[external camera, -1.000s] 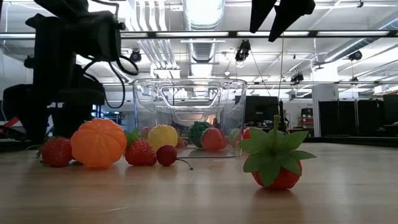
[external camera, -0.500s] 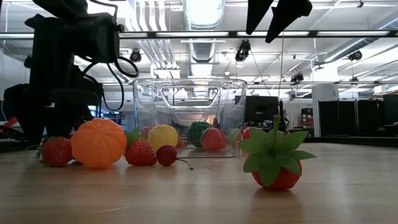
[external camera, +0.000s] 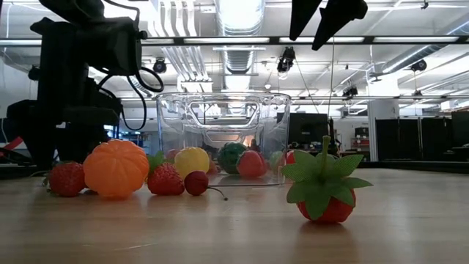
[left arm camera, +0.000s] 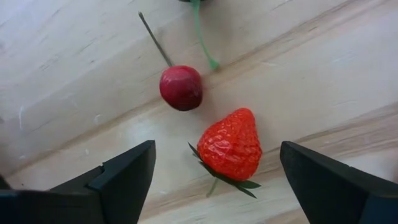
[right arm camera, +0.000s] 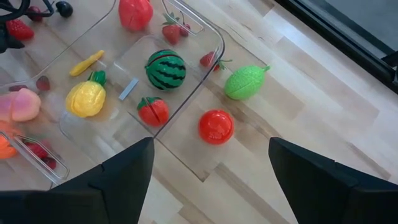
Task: Pick and placing Produce into tupperware
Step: Put the strawberry into the transparent bin
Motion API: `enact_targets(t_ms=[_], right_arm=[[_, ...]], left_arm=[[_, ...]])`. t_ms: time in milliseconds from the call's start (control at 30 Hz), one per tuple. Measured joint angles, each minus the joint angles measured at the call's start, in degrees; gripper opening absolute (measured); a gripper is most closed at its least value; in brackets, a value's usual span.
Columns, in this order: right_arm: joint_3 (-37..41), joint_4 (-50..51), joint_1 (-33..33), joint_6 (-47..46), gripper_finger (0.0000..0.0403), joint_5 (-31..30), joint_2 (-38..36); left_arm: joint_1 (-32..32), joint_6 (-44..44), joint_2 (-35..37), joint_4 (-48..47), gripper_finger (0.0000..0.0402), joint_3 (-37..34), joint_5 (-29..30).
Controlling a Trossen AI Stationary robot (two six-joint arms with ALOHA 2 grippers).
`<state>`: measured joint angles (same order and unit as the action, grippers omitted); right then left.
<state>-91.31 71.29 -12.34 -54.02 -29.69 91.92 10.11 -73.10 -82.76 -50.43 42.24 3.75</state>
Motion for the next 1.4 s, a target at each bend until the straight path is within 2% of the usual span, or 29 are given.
enact_targets(t_ms=[300, 600, 1033, 1400], right_arm=[[0.0, -0.09, 0.0, 0.0, 0.0308, 0.01, 0.0], [0.0, -0.24, 0.0, 0.0, 0.0309, 0.0, 0.0], [0.0, -0.28, 0.0, 0.12, 0.0306, -0.43, 0.01], [0.0, -0.26, 0.0, 1.52, 0.0303, -0.42, 0.02]], left_arm=[[-0.02, 0.02, -0.44, 0.35, 0.0242, -0.42, 1.01], [-0.02, 0.04, -1.22, 0.88, 0.02, -0.44, 1.1], [-0.02, 0.39, -1.22, 1.97, 0.0116, -0.15, 1.16], [0.02, 0.47, -0.75, 1.95, 0.0115, 3.68, 0.24]])
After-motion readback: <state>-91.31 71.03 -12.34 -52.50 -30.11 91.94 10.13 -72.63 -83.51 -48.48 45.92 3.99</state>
